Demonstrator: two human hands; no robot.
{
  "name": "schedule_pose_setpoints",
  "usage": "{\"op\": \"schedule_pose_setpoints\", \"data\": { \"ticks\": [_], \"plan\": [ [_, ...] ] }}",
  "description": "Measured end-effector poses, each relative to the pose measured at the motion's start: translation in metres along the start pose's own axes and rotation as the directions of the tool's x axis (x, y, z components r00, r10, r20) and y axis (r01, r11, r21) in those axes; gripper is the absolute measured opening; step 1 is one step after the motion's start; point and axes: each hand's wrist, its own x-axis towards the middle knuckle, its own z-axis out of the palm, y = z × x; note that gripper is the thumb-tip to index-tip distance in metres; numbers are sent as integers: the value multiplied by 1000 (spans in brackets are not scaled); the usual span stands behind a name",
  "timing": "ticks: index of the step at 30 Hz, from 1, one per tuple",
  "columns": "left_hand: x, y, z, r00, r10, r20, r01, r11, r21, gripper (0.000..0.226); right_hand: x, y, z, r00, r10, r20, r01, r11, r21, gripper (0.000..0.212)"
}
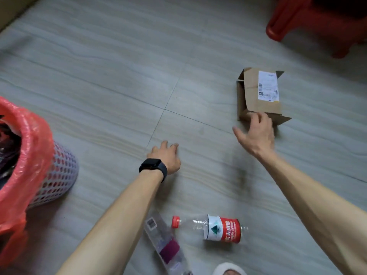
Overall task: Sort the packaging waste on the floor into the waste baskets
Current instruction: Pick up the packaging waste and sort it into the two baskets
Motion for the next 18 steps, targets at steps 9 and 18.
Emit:
{"op": "schedule_pose_setpoints", "data": {
  "ticks": [9, 18],
  "plan": [
    [16, 9, 12, 995, -83, 64, 70, 982, 176, 87, 66, 22, 18, 966, 177, 191, -107, 939, -326, 112],
    [16, -1, 6, 996, -36, 84, 22, 987, 160, 84, 18, 34, 40, 996, -29, -80, -13, 873, -487, 35]
  ]
}}
